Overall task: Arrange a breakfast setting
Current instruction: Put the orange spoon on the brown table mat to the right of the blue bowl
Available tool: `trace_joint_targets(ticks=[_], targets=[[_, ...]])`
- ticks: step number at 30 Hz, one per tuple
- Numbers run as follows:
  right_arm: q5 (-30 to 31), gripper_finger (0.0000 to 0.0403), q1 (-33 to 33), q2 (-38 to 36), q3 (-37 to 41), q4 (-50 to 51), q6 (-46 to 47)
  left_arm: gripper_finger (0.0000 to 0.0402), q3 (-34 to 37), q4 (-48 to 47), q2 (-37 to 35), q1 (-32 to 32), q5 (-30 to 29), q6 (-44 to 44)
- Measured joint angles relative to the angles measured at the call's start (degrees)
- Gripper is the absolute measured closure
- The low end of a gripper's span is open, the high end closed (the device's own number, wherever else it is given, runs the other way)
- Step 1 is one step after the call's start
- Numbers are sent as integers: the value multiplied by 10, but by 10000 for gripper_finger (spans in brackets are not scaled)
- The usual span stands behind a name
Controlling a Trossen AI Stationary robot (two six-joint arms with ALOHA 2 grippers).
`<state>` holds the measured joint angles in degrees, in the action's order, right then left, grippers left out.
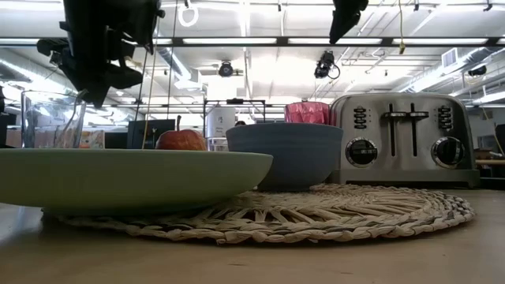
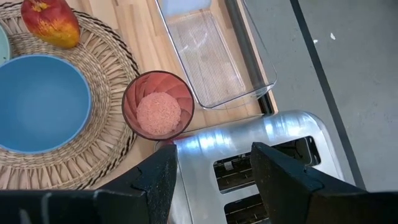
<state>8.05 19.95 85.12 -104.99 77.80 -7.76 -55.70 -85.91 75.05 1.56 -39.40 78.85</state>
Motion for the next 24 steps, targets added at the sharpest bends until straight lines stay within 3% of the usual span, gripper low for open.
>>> trace_joint_targets(ticks=[6,16,24], targets=[[2,192,0,0,0,0,-19,301,0,-4,0,0,0,0],[34,192,0,0,0,-2,-64,355,0,-4,0,0,0,10],[65,192,-9,-18,0,-23,-101,363,0,-10,0,0,0,10]])
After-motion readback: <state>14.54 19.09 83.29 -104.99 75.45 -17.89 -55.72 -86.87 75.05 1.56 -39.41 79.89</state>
